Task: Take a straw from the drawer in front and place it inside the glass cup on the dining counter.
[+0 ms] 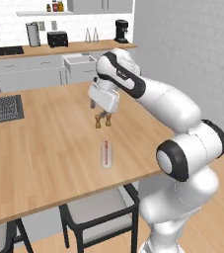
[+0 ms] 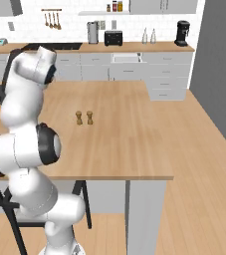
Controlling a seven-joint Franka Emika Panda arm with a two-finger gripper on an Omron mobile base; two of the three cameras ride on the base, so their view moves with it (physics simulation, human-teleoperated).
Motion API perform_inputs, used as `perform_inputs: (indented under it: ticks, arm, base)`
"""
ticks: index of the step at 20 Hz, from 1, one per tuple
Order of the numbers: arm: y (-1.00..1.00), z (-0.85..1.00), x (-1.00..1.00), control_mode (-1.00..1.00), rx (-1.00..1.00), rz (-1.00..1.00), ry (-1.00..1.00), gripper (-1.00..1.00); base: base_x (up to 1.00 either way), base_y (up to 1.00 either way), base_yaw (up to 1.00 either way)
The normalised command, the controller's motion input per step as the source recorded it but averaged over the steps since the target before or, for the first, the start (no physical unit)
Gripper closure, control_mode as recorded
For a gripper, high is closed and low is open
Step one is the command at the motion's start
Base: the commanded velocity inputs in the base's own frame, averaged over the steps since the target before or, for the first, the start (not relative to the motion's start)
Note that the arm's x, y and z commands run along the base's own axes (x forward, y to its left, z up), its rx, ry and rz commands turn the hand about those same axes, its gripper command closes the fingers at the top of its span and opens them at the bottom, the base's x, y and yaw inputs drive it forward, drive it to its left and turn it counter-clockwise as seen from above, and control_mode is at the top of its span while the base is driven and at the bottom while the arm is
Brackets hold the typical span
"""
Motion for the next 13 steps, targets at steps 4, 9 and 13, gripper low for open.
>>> perform_inputs:
  ticks: [4, 9, 13]
  arm:
    - [0.26, 0.11, -0.02, -1.00, -0.47, -0.01, 0.00, -1.00]
    - [0.26, 0.00, -0.58, -1.00, -0.32, 0.00, 0.01, -1.00]
    - [0.19, -0.02, -0.98, -1.00, -0.16, 0.00, 0.02, -1.00]
  base:
    - [0.00, 0.00, 0.00]
    - [0.00, 0.00, 0.00]
    - [0.00, 0.00, 0.00]
